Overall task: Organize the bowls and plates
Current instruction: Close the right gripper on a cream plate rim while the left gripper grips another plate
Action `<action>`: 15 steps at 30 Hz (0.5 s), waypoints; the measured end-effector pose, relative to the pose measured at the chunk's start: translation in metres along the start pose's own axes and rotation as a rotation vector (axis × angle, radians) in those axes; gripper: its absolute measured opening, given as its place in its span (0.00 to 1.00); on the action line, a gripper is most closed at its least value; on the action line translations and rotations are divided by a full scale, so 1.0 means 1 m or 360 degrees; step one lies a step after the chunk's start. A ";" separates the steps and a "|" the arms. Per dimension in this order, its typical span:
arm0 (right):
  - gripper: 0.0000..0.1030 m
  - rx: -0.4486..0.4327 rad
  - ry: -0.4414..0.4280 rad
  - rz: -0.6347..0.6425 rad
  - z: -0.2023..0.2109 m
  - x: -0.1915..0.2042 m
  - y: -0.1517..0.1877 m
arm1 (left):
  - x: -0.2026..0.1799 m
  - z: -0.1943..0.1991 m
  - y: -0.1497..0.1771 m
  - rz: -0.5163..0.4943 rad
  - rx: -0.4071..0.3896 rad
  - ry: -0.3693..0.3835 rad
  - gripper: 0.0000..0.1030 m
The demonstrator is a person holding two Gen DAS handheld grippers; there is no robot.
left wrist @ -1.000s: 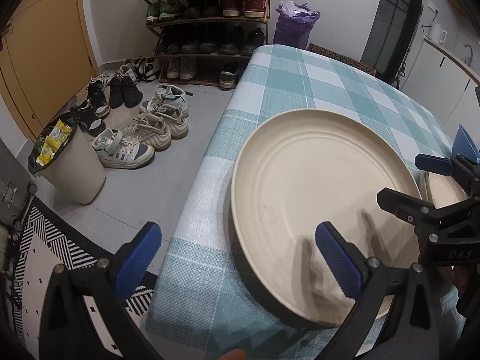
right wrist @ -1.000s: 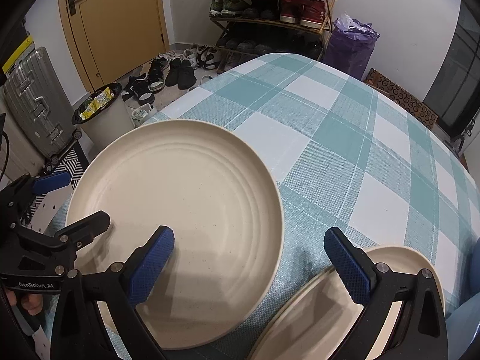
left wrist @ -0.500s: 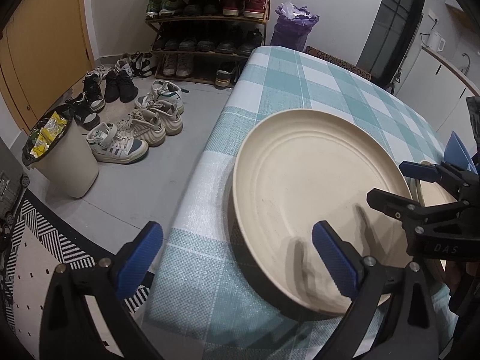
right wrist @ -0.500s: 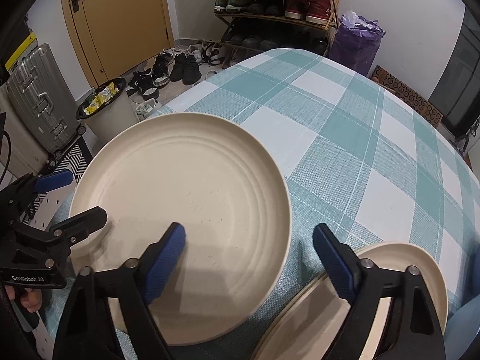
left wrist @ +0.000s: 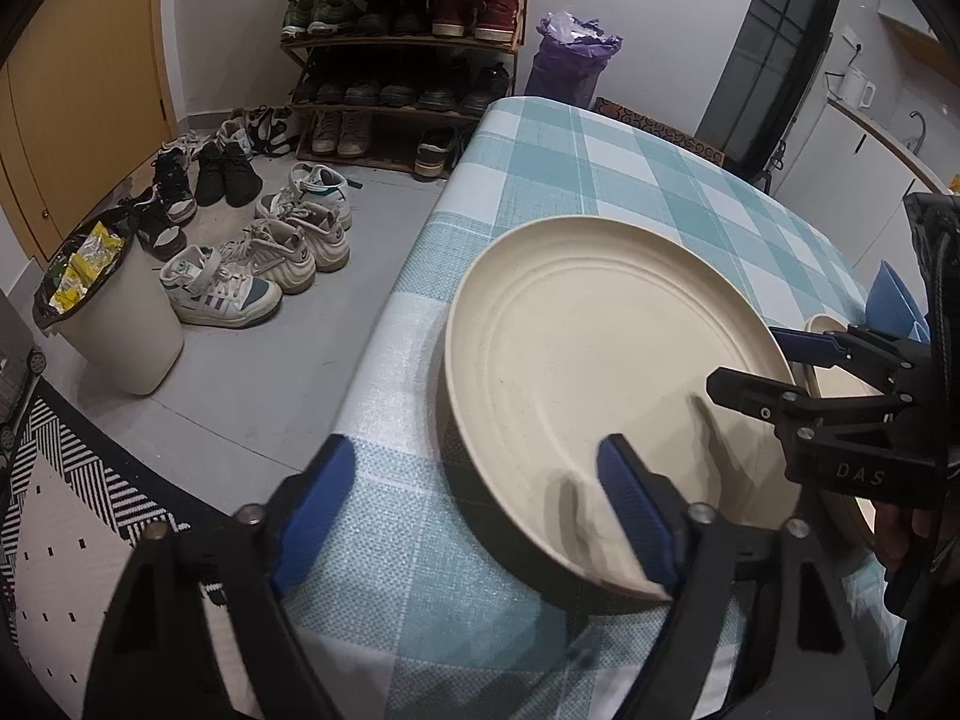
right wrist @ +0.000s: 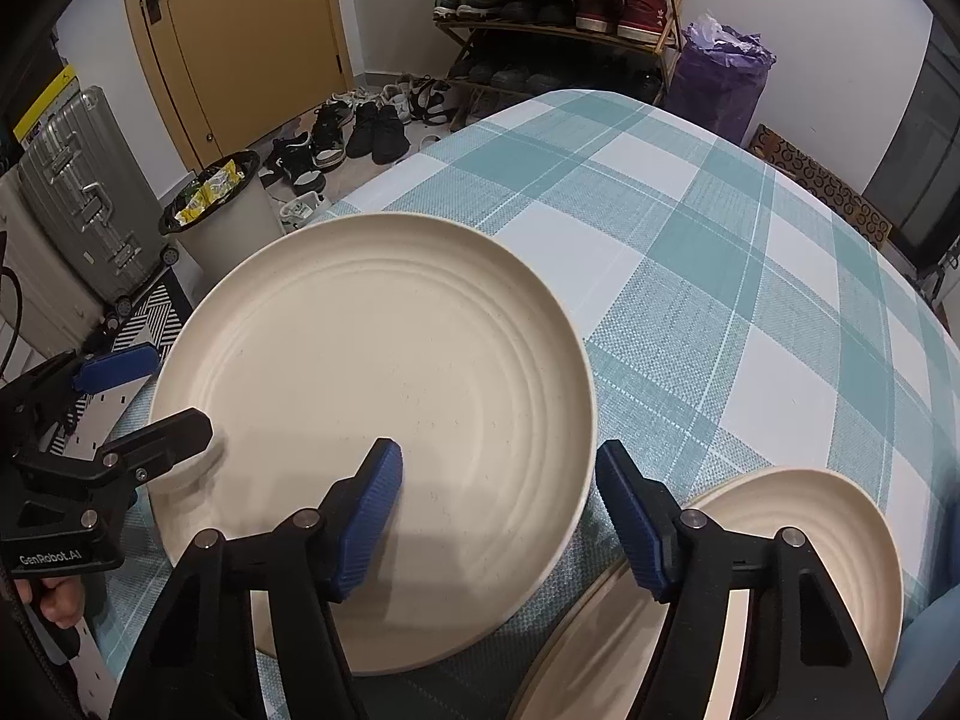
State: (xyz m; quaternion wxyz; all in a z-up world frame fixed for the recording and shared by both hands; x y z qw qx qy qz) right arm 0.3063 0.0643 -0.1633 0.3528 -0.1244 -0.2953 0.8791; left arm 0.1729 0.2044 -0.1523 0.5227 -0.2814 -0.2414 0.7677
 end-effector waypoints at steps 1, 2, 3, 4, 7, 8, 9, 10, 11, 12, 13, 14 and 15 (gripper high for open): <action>0.65 0.0000 -0.0001 -0.0001 0.000 0.000 0.000 | -0.001 0.000 0.000 0.0002 0.0007 0.0008 0.67; 0.65 0.0000 -0.0003 -0.0002 0.000 0.000 0.000 | -0.002 -0.001 0.001 0.0004 0.0016 0.0015 0.65; 0.64 -0.0001 -0.0003 -0.0003 0.001 0.000 0.000 | -0.002 -0.001 0.002 0.0004 0.0017 0.0017 0.64; 0.64 -0.0002 -0.0003 -0.0004 0.001 0.000 0.000 | -0.003 -0.001 0.002 0.0002 0.0019 0.0020 0.63; 0.61 -0.0001 0.0002 -0.0003 0.002 0.000 0.001 | -0.005 -0.001 0.003 0.0003 0.0023 0.0039 0.58; 0.61 -0.0002 0.0004 -0.0005 0.002 0.000 0.001 | -0.006 -0.001 0.004 0.0001 0.0023 0.0044 0.54; 0.59 -0.0003 0.0005 -0.0009 0.002 -0.001 0.000 | -0.007 -0.001 0.004 -0.0002 0.0026 0.0050 0.48; 0.58 -0.0005 0.0004 -0.0016 0.002 -0.002 0.000 | -0.008 -0.001 0.005 -0.0002 0.0029 0.0057 0.46; 0.57 -0.0006 0.0003 -0.0020 0.003 -0.002 0.001 | -0.009 0.000 0.006 -0.0003 0.0032 0.0064 0.45; 0.56 -0.0006 0.0006 -0.0021 0.004 -0.003 0.001 | -0.010 0.000 0.006 -0.0006 0.0032 0.0069 0.43; 0.54 -0.0006 0.0009 -0.0017 0.004 -0.003 0.001 | -0.011 0.000 0.006 -0.0007 0.0032 0.0074 0.42; 0.53 -0.0008 0.0012 -0.0016 0.005 -0.004 0.001 | -0.012 0.000 0.006 -0.0007 0.0033 0.0079 0.39; 0.51 -0.0009 0.0014 -0.0014 0.005 -0.004 0.002 | -0.014 0.000 0.006 -0.0004 0.0033 0.0088 0.38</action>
Point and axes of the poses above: each gripper's, at about its wrist camera, not at the fingertips, and z roughly against the way its jaws point, x to its left, y to its underside, the point moved 10 cm from there along -z, roughly the way its jaws point, and after that the axes turned 8 degrees about -x, right-handed, at the moved point
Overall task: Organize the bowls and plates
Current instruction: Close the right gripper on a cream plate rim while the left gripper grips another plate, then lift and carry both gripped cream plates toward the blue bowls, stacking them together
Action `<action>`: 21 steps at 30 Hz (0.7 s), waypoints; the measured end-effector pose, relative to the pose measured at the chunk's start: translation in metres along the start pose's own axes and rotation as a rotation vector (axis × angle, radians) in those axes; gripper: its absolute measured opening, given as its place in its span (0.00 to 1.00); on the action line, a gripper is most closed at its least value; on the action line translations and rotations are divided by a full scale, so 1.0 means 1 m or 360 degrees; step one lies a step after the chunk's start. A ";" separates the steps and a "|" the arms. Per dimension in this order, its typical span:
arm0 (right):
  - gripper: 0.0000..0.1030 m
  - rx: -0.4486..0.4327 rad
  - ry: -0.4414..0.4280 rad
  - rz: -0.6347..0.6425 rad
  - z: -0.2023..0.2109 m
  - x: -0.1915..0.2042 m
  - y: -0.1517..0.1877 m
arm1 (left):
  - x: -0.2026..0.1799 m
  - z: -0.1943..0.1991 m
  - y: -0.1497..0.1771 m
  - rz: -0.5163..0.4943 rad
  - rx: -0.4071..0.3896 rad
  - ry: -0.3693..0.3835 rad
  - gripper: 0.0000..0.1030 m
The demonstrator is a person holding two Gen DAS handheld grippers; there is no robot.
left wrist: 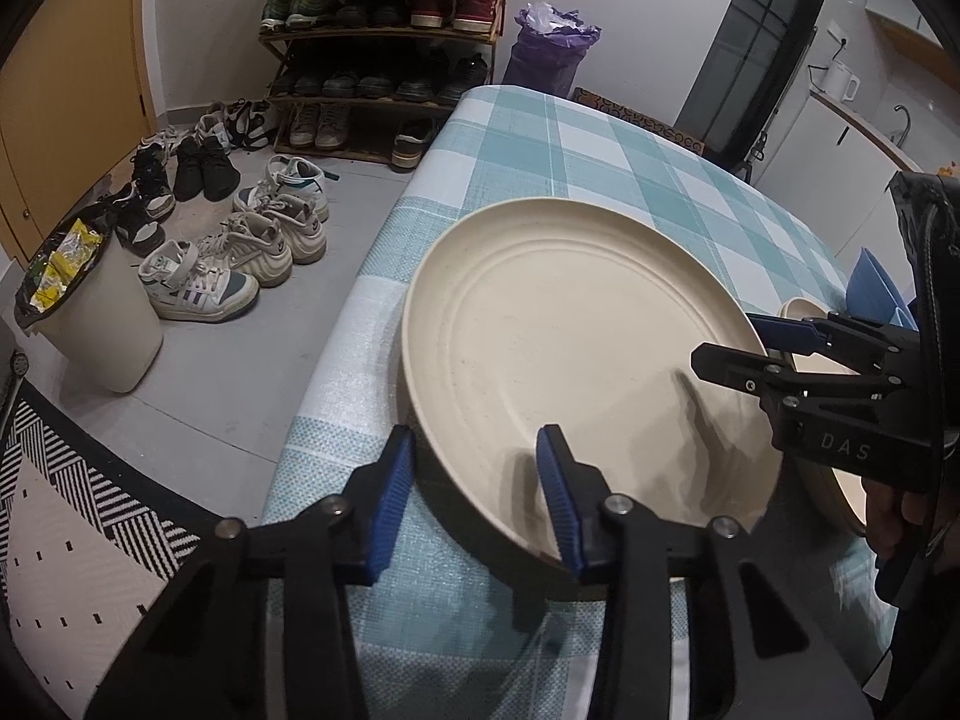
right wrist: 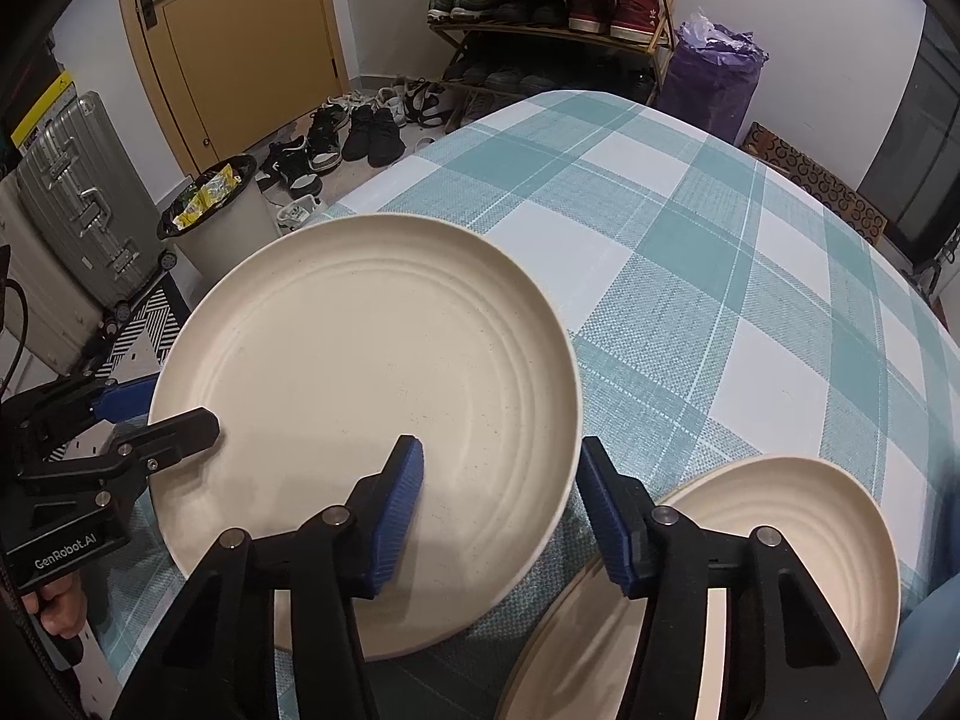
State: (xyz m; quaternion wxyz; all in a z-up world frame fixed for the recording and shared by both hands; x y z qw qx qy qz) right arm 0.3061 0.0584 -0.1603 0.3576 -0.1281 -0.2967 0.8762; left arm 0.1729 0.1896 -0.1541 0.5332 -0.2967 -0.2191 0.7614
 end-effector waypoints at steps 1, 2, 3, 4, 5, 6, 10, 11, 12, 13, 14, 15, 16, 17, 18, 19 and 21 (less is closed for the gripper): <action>0.49 -0.0001 0.0003 0.0001 0.000 0.000 0.000 | -0.001 0.000 0.000 0.0000 0.0001 0.0006 0.37; 0.48 0.0000 0.0006 0.0002 0.002 -0.001 0.001 | -0.002 0.000 0.000 -0.0002 0.0001 0.0012 0.36; 0.47 -0.0003 0.0008 -0.0001 0.002 -0.002 0.001 | -0.003 0.000 0.000 -0.0006 0.0001 0.0006 0.36; 0.44 -0.0006 0.0010 -0.0004 0.002 -0.002 0.001 | -0.003 0.000 0.000 -0.0005 0.0001 0.0001 0.36; 0.43 -0.0011 0.0018 -0.0009 0.003 -0.004 0.001 | -0.002 0.000 0.000 -0.0001 0.0002 0.0000 0.35; 0.41 -0.0013 0.0021 -0.0010 0.003 -0.004 0.001 | -0.001 0.000 0.000 0.0003 0.0002 -0.0003 0.33; 0.35 -0.0021 0.0036 -0.0009 0.004 -0.006 0.002 | 0.001 0.001 0.001 0.0005 0.0003 -0.0017 0.30; 0.34 -0.0022 0.0041 -0.0007 0.004 -0.007 0.002 | 0.001 0.001 0.001 0.0003 0.0002 -0.0020 0.29; 0.33 -0.0023 0.0046 -0.0004 0.004 -0.007 0.002 | 0.001 0.001 0.002 0.0000 0.0002 -0.0023 0.29; 0.32 -0.0024 0.0049 -0.0002 0.004 -0.007 0.002 | 0.002 0.001 0.002 0.0000 0.0001 -0.0027 0.28; 0.32 -0.0024 0.0053 -0.0001 0.004 -0.008 0.002 | 0.002 0.002 0.002 0.0002 0.0001 -0.0027 0.28; 0.30 -0.0027 0.0056 -0.0002 0.005 -0.008 0.002 | 0.003 0.003 0.002 0.0004 0.0000 -0.0027 0.27; 0.29 -0.0027 0.0058 -0.0004 0.005 -0.009 0.002 | 0.004 0.003 0.003 0.0006 0.0000 -0.0032 0.26; 0.28 -0.0027 0.0059 -0.0007 0.005 -0.009 0.002 | 0.005 0.004 0.003 0.0007 -0.0001 -0.0035 0.25; 0.27 -0.0032 0.0060 -0.0009 0.005 -0.009 0.002 | 0.005 0.004 0.003 0.0007 -0.0002 -0.0037 0.25; 0.25 -0.0033 0.0065 -0.0006 0.005 -0.009 0.002 | 0.005 0.005 0.003 0.0006 -0.0007 -0.0042 0.24; 0.24 -0.0035 0.0069 -0.0009 0.006 -0.010 0.002 | 0.005 0.005 0.003 0.0005 -0.0009 -0.0047 0.24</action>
Point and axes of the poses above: each gripper's, at about its wrist camera, not at the fingertips, and z roughly against the way its jaws point, x to its left, y to its underside, the point moved 10 cm from there along -z, roughly the way its jaws point, and after that the axes turned 8 degrees about -x, right-handed, at the moved point
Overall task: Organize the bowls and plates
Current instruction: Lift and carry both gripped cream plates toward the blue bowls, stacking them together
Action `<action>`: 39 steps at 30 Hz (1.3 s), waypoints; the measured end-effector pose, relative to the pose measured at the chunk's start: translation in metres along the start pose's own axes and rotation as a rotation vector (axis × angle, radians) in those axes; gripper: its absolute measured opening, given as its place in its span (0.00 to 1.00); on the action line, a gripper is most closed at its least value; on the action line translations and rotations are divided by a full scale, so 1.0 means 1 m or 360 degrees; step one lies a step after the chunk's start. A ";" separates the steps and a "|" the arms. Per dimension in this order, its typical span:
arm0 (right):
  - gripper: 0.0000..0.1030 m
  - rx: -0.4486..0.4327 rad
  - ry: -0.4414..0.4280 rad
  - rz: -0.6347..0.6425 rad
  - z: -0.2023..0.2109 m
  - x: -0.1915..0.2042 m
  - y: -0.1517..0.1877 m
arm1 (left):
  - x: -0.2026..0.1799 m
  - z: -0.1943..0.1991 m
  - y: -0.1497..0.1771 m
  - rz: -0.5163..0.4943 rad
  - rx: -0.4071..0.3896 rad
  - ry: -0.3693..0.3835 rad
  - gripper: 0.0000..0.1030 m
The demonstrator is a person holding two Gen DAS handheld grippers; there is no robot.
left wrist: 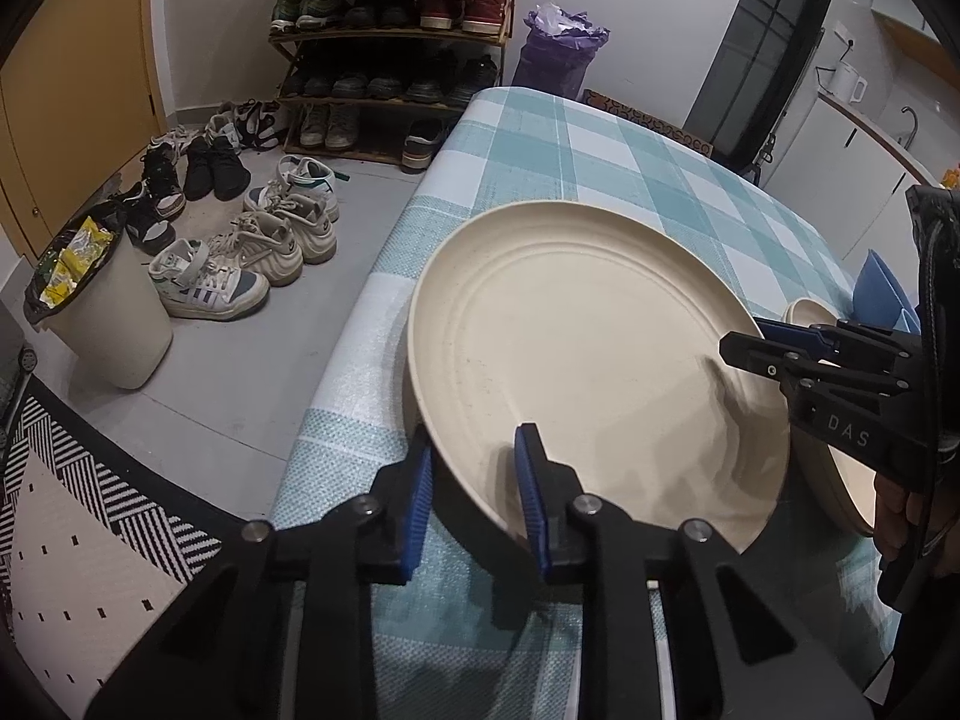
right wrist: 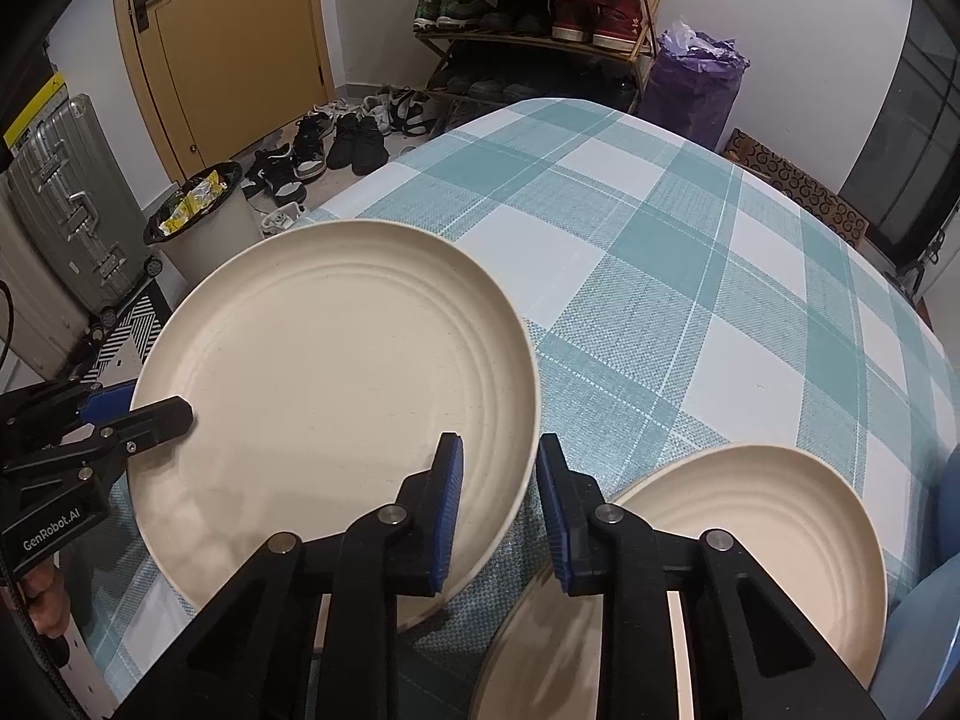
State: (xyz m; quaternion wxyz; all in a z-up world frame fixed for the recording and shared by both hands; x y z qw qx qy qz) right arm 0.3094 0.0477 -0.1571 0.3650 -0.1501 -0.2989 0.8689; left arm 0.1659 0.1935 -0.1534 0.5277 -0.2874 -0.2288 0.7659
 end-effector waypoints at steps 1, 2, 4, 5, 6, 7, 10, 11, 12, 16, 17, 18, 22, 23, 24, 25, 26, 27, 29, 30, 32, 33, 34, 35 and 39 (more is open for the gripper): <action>0.23 -0.0002 0.0001 -0.0002 0.000 0.000 0.000 | 0.000 0.001 0.000 0.0000 -0.0005 -0.0002 0.24; 0.22 -0.0007 0.0006 0.0000 0.001 0.000 -0.001 | 0.000 0.001 0.000 -0.0002 -0.0008 -0.0006 0.24; 0.22 -0.0012 0.0006 0.0003 0.001 0.000 -0.001 | 0.000 0.002 0.000 -0.0003 -0.0012 -0.0010 0.23; 0.21 -0.0014 0.0006 0.0003 0.002 0.000 -0.001 | 0.000 0.002 0.000 -0.0002 -0.0012 -0.0011 0.23; 0.21 -0.0017 0.0006 0.0002 0.002 0.000 -0.001 | 0.001 0.003 0.000 -0.0001 -0.0013 -0.0012 0.23; 0.21 -0.0019 0.0005 0.0004 0.003 0.000 -0.001 | 0.001 0.003 0.000 0.0000 -0.0015 -0.0015 0.23; 0.21 -0.0033 0.0002 0.0010 0.005 0.002 -0.002 | 0.001 0.005 0.000 0.0002 -0.0021 -0.0025 0.23; 0.21 -0.0038 0.0001 0.0011 0.005 0.002 -0.002 | 0.002 0.006 0.000 0.0003 -0.0024 -0.0027 0.23; 0.21 -0.0045 0.0000 0.0013 0.007 0.003 -0.003 | 0.002 0.007 0.000 0.0003 -0.0028 -0.0028 0.23; 0.21 -0.0069 -0.0003 0.0016 0.011 0.004 -0.005 | 0.003 0.011 -0.002 0.0002 -0.0043 -0.0033 0.23; 0.21 -0.0078 -0.0003 0.0017 0.013 0.005 -0.006 | 0.003 0.012 -0.003 0.0002 -0.0048 -0.0034 0.23; 0.21 -0.0085 -0.0002 0.0019 0.015 0.005 -0.007 | 0.003 0.014 -0.003 0.0002 -0.0052 -0.0039 0.23; 0.21 -0.0118 0.0005 0.0025 0.024 0.005 -0.010 | 0.000 0.020 -0.007 -0.0002 -0.0077 -0.0036 0.23; 0.21 -0.0131 0.0009 0.0024 0.028 0.004 -0.011 | -0.001 0.021 -0.007 -0.0005 -0.0084 -0.0035 0.23; 0.21 -0.0139 0.0013 0.0024 0.031 0.003 -0.012 | -0.002 0.023 -0.008 -0.0011 -0.0090 -0.0034 0.23; 0.21 -0.0149 0.0016 0.0023 0.034 0.003 -0.012 | -0.003 0.024 -0.009 -0.0016 -0.0095 -0.0033 0.23; 0.21 -0.0163 0.0022 0.0021 0.038 0.002 -0.013 | -0.005 0.026 -0.010 -0.0023 -0.0102 -0.0031 0.23; 0.21 -0.0171 0.0026 0.0018 0.041 0.001 -0.014 | -0.007 0.028 -0.011 -0.0029 -0.0108 -0.0029 0.23; 0.21 -0.0190 0.0037 0.0011 0.048 -0.001 -0.014 | -0.011 0.031 -0.014 -0.0042 -0.0121 -0.0021 0.23; 0.21 -0.0198 0.0042 0.0007 0.051 -0.002 -0.015 | -0.013 0.033 -0.015 -0.0044 -0.0126 -0.0015 0.23; 0.21 -0.0213 0.0053 -0.0005 0.058 -0.005 -0.014 | -0.017 0.036 -0.018 -0.0050 -0.0138 -0.0004 0.23; 0.21 -0.0219 0.0057 -0.0013 0.061 -0.007 -0.013 | -0.020 0.037 -0.019 -0.0059 -0.0144 0.0001 0.23; 0.21 -0.0221 0.0062 -0.0020 0.064 -0.009 -0.012 | -0.022 0.038 -0.020 -0.0065 -0.0147 0.0005 0.23; 0.21 -0.0224 0.0067 -0.0025 0.066 -0.010 -0.011 | -0.025 0.039 -0.021 -0.0074 -0.0153 0.0014 0.23; 0.21 -0.0249 0.0094 -0.0060 0.079 -0.018 -0.006 | -0.038 0.042 -0.024 -0.0112 -0.0165 0.0036 0.23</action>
Point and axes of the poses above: each gripper's, at about its wrist camera, not at the fingertips, and z roughly against the way its jaws point, x to its left, y to its underside, the point moved 10 cm from there along -z, roughly the way its jaws point, and after that the axes turned 8 degrees about -x, right-handed, at the moved point
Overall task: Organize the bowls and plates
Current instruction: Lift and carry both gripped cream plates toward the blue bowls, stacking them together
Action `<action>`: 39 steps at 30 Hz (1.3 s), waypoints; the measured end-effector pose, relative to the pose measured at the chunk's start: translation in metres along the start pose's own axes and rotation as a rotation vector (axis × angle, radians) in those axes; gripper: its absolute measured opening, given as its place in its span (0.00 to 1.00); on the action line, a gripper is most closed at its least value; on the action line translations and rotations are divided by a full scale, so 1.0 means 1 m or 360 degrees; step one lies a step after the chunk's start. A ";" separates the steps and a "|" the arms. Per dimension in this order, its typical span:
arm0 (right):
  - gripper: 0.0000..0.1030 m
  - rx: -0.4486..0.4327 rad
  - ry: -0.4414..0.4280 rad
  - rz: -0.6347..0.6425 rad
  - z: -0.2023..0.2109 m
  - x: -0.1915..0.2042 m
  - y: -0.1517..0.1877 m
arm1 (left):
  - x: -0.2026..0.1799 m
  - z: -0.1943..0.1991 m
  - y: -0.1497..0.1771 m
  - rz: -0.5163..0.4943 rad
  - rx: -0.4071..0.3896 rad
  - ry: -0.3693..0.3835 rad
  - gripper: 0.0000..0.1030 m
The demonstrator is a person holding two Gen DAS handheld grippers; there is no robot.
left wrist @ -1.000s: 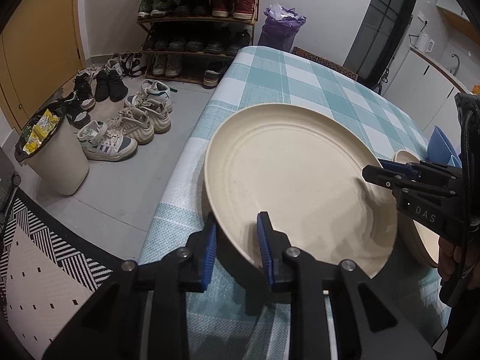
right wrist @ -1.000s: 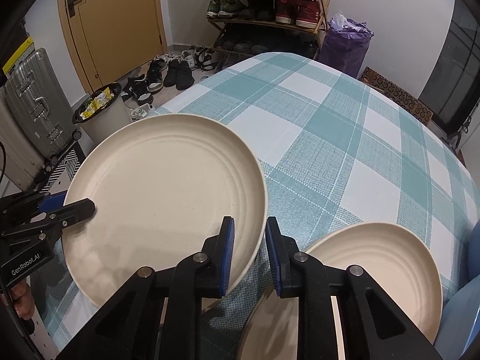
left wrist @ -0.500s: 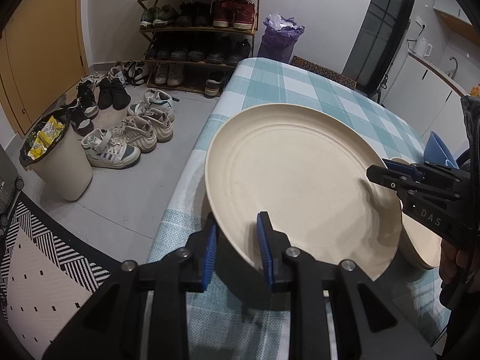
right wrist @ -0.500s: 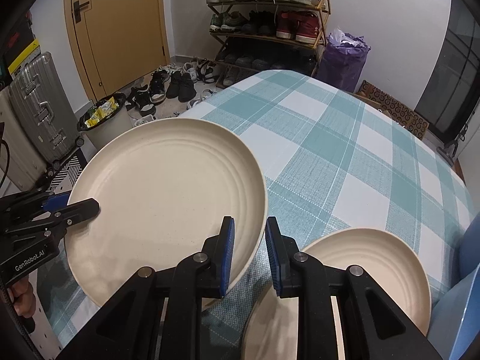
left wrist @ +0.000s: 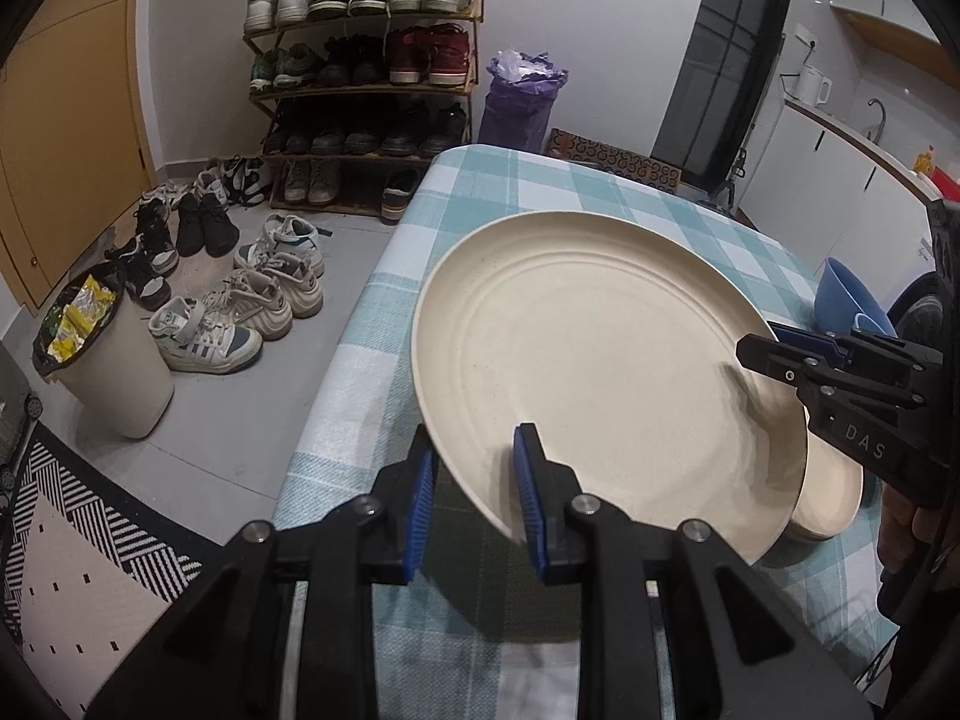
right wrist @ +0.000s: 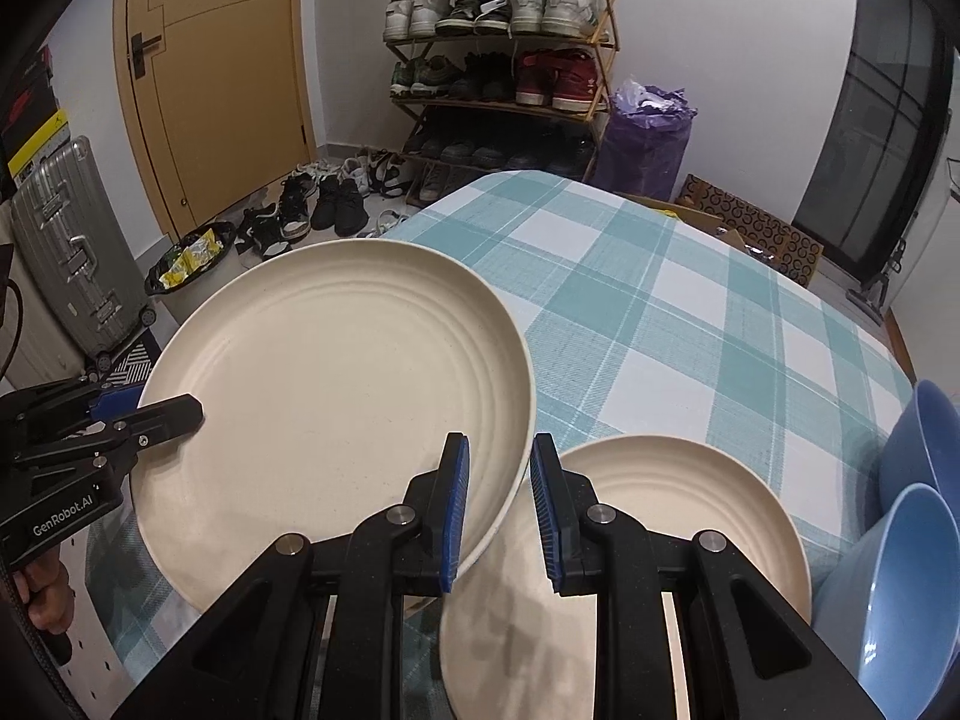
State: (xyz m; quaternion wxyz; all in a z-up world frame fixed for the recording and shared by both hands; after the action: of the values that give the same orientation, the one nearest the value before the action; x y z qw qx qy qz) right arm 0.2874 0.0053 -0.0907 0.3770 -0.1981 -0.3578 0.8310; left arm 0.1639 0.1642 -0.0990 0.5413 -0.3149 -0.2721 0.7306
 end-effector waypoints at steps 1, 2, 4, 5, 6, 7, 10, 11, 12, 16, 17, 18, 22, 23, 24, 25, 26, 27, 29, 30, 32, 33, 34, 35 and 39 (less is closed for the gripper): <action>0.21 -0.0001 0.0005 -0.0004 0.002 -0.002 0.000 | -0.003 0.000 -0.001 -0.0009 -0.0002 0.0005 0.23; 0.21 -0.0004 0.0011 -0.0011 0.005 -0.005 0.001 | -0.006 0.001 -0.002 -0.0017 -0.0005 0.0011 0.23; 0.21 -0.0013 0.0028 -0.0026 0.011 -0.010 0.002 | -0.013 0.003 -0.005 -0.0037 -0.0013 0.0028 0.23; 0.21 -0.0016 0.0039 -0.0038 0.015 -0.014 0.003 | -0.017 0.003 -0.006 -0.0047 -0.0018 0.0036 0.23; 0.21 -0.0019 0.0045 -0.0047 0.018 -0.017 0.004 | -0.021 0.005 -0.007 -0.0055 -0.0022 0.0043 0.23; 0.21 -0.0021 0.0053 -0.0056 0.020 -0.020 0.005 | -0.024 0.005 -0.008 -0.0063 -0.0024 0.0050 0.23; 0.21 -0.0027 0.0085 -0.0089 0.030 -0.031 0.009 | -0.037 0.006 -0.012 -0.0093 -0.0034 0.0066 0.23; 0.21 -0.0028 0.0096 -0.0097 0.032 -0.034 0.011 | -0.040 0.006 -0.013 -0.0102 -0.0035 0.0072 0.23; 0.21 -0.0025 0.0104 -0.0104 0.035 -0.036 0.012 | -0.045 0.006 -0.014 -0.0114 -0.0036 0.0079 0.23; 0.21 -0.0028 0.0135 -0.0135 0.044 -0.048 0.019 | -0.059 0.006 -0.016 -0.0149 -0.0037 0.0109 0.23; 0.21 -0.0028 0.0144 -0.0147 0.048 -0.052 0.022 | -0.062 0.006 -0.016 -0.0160 -0.0036 0.0117 0.23; 0.21 -0.0028 0.0152 -0.0152 0.050 -0.054 0.023 | -0.067 0.005 -0.016 -0.0172 -0.0036 0.0125 0.23; 0.21 -0.0028 0.0183 -0.0187 0.058 -0.066 0.032 | -0.080 0.005 -0.015 -0.0211 -0.0033 0.0148 0.23; 0.21 -0.0027 0.0188 -0.0191 0.060 -0.067 0.034 | -0.083 0.005 -0.014 -0.0224 -0.0030 0.0155 0.23; 0.21 -0.0025 0.0195 -0.0197 0.062 -0.070 0.036 | -0.086 0.005 -0.014 -0.0231 -0.0030 0.0159 0.23; 0.21 -0.0024 0.0202 -0.0206 0.064 -0.072 0.038 | -0.089 0.004 -0.013 -0.0238 -0.0028 0.0168 0.23; 0.21 -0.0024 0.0206 -0.0210 0.065 -0.073 0.040 | -0.092 0.004 -0.013 -0.0245 -0.0026 0.0173 0.23; 0.21 -0.0022 0.0212 -0.0213 0.067 -0.075 0.042 | -0.094 0.004 -0.013 -0.0251 -0.0025 0.0176 0.23; 0.21 -0.0019 0.0225 -0.0224 0.071 -0.078 0.047 | -0.098 0.003 -0.012 -0.0266 -0.0023 0.0187 0.23; 0.21 -0.0017 0.0230 -0.0227 0.072 -0.079 0.048 | -0.100 0.003 -0.011 -0.0273 -0.0021 0.0190 0.23; 0.21 -0.0013 0.0241 -0.0235 0.074 -0.082 0.052 | -0.104 0.002 -0.010 -0.0283 -0.0017 0.0201 0.23; 0.21 -0.0012 0.0247 -0.0241 0.076 -0.083 0.054 | -0.106 0.001 -0.010 -0.0287 -0.0015 0.0204 0.23; 0.21 -0.0010 0.0253 -0.0245 0.078 -0.084 0.056 | -0.108 0.000 -0.009 -0.0292 -0.0012 0.0208 0.23; 0.21 -0.0010 0.0259 -0.0250 0.079 -0.086 0.058 | -0.110 0.000 -0.008 -0.0298 -0.0010 0.0212 0.23; 0.21 -0.0002 0.0274 -0.0269 0.082 -0.091 0.065 | -0.117 -0.002 -0.006 -0.0316 -0.0001 0.0226 0.23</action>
State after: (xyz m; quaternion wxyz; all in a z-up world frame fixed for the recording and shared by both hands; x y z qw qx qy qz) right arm 0.2643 -0.1309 -0.0789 0.4750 -0.2379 -0.3401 0.7759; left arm 0.1944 0.0535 -0.0763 0.6288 -0.3377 -0.2632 0.6491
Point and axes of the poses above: each gripper's, at about its wrist camera, not at the fingertips, and z roughly against the way its jaws point, x to its left, y to its underside, the point moved 10 cm from there along -z, roughly the way its jaws point, and after that the axes turned 8 degrees about -x, right-handed, at the moved point
